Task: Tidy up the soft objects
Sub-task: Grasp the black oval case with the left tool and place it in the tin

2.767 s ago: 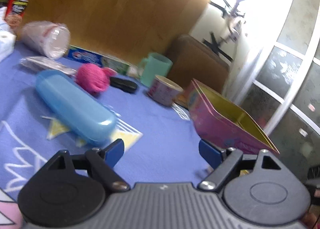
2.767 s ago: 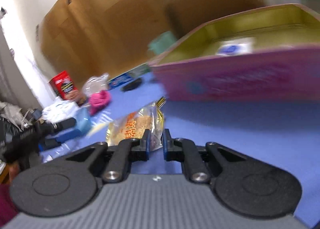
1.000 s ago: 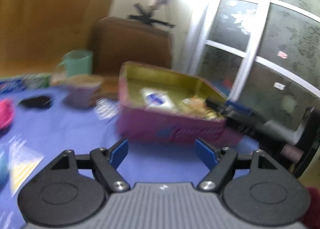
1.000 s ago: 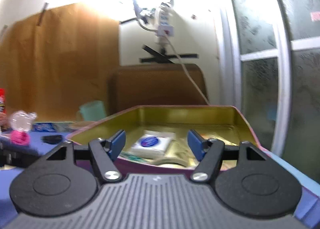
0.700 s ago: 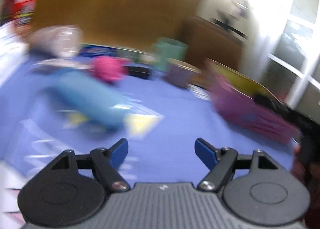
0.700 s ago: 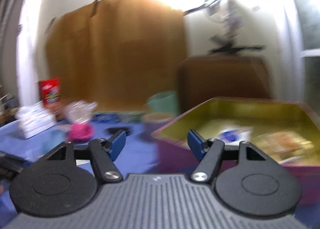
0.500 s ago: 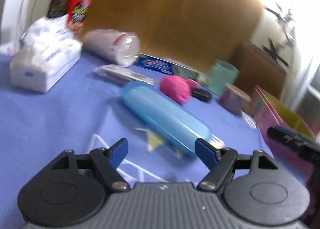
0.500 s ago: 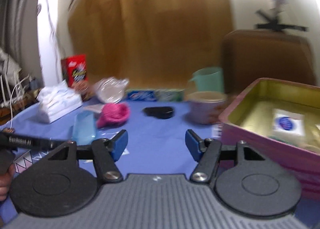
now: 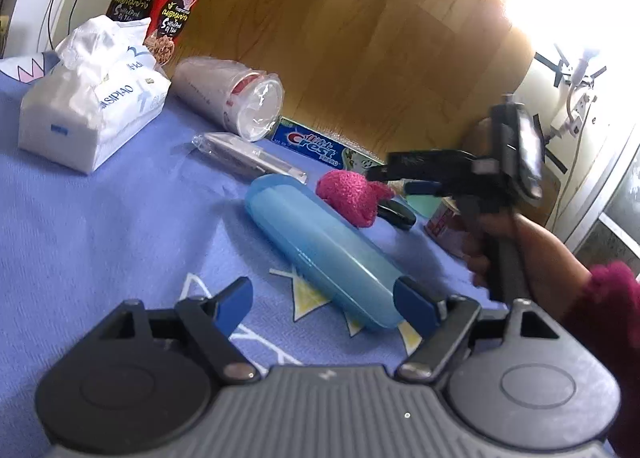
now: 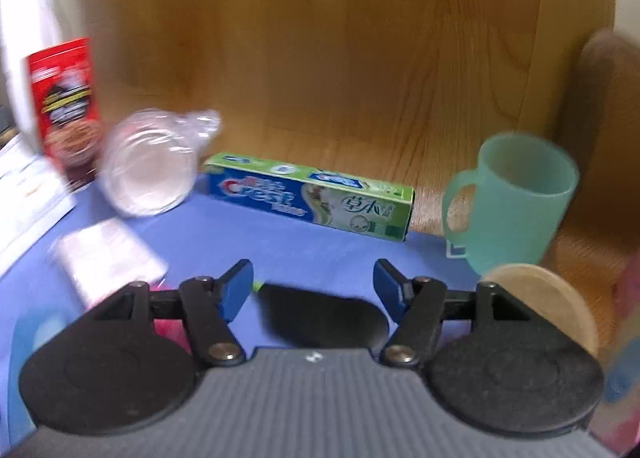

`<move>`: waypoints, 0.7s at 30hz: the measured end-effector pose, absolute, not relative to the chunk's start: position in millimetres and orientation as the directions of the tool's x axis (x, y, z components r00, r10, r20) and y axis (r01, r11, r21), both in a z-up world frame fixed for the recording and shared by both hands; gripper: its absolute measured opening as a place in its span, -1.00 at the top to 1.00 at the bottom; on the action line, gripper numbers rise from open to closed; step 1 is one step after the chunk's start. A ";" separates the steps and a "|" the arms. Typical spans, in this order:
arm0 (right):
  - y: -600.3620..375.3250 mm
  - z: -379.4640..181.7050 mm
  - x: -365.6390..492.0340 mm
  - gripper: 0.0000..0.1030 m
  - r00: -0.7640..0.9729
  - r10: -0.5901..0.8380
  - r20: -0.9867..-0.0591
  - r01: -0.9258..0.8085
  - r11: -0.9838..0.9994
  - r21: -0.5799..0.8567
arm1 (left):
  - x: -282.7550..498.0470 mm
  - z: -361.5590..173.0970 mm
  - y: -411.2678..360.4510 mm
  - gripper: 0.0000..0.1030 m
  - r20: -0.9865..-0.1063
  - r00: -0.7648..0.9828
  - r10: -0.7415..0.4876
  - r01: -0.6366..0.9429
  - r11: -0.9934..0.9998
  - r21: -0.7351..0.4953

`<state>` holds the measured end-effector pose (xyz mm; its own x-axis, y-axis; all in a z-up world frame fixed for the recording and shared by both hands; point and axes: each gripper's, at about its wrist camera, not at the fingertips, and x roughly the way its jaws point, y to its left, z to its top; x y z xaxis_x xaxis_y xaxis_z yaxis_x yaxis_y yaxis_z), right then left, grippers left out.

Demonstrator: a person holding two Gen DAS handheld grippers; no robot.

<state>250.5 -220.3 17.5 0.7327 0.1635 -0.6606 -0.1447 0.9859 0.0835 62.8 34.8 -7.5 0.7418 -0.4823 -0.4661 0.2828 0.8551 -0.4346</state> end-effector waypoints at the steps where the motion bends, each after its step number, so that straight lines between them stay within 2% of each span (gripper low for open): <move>1: -221.4 13.7 260.7 -0.36 0.705 0.177 -0.687 -0.132 0.984 0.118 | 62.0 -7.5 34.8 -0.55 -0.463 0.744 -0.481 0.284 0.856 -0.432; 4: -217.0 -1.5 276.0 -0.37 0.623 0.173 -0.763 -0.121 0.985 0.124 | 59.6 -6.4 32.8 -0.58 -0.453 0.751 -0.480 0.298 0.859 -0.416; 6: -211.2 -4.5 267.8 -0.32 0.631 0.172 -0.756 -0.168 0.982 0.083 | 59.2 -6.2 33.3 -0.61 -0.448 0.752 -0.483 0.300 0.857 -0.419; 10: -218.0 1.1 244.3 0.03 0.632 0.203 -0.748 -0.198 0.975 0.098 | 61.5 -7.5 37.6 -0.62 -0.445 0.749 -0.491 0.293 0.848 -0.442; 21: -237.8 12.5 114.7 0.06 0.662 0.256 -0.704 -0.267 0.959 0.098 | 56.5 -4.3 38.1 -0.68 -0.427 0.767 -0.479 0.296 0.854 -0.427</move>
<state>114.7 -237.8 12.5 0.6620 0.2564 -0.7043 -0.2668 0.9587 0.0982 56.5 38.1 -4.3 0.7670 -0.4794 -0.4265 0.2962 0.8542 -0.4274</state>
